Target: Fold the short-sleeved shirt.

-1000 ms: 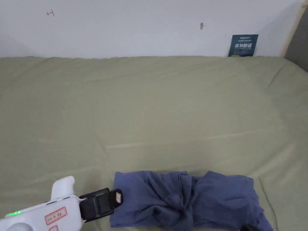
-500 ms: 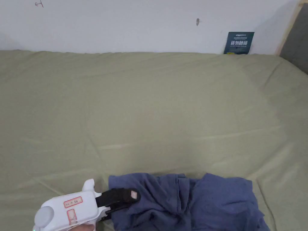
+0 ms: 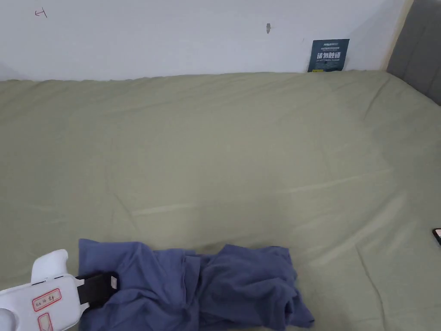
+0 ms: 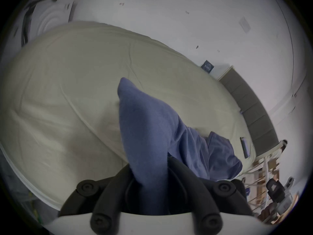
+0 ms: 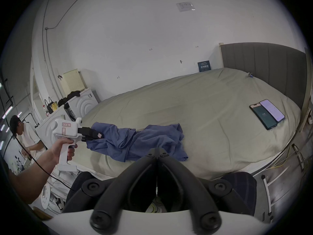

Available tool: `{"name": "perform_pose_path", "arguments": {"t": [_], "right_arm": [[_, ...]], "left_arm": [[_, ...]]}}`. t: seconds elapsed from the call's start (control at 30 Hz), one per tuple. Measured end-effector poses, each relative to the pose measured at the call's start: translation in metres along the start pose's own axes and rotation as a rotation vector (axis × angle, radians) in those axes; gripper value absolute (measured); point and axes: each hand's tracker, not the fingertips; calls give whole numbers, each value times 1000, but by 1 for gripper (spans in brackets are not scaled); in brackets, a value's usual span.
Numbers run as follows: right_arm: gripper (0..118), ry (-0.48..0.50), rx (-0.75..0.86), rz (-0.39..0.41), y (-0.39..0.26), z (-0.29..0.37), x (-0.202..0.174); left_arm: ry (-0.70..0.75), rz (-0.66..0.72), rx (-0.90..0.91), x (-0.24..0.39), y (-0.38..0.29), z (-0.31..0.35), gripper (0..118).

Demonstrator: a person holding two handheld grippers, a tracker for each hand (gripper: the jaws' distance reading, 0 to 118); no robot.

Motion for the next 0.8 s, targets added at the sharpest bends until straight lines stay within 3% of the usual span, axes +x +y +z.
{"name": "perform_pose_path", "arguments": {"t": [0.1,0.3,0.43,0.53,0.57,0.6,0.63,0.67,0.73,0.8], "right_arm": [[0,8,0,4,-4,1,-3],[0,7,40,2,-4,14,-3],[0,-13,49,-19,-5,23,7],[0,-41,53,-51,-6,31,19],[0,-49,59,-53,-6,33,21],[0,-58,62,-54,-6,34,24],[0,-68,62,-53,-6,35,27],[0,-72,61,-51,-5,35,29],[0,-69,60,-55,-5,34,34],[0,-71,54,-55,-5,32,36]], "left_arm": [[-16,-30,9,44,-1,5,7],[-283,-91,-69,149,-15,-48,7],[-167,-154,-154,197,-32,-112,7],[-114,-146,-193,199,-40,-143,9],[-119,-144,-188,197,-42,-142,16],[-129,-137,-168,194,-42,-136,35],[-187,-122,-162,192,-39,-130,72],[-260,-106,-182,190,-35,-123,91],[-335,-95,-157,190,-28,-96,95],[-359,-156,-7,182,-18,-61,95]]}}
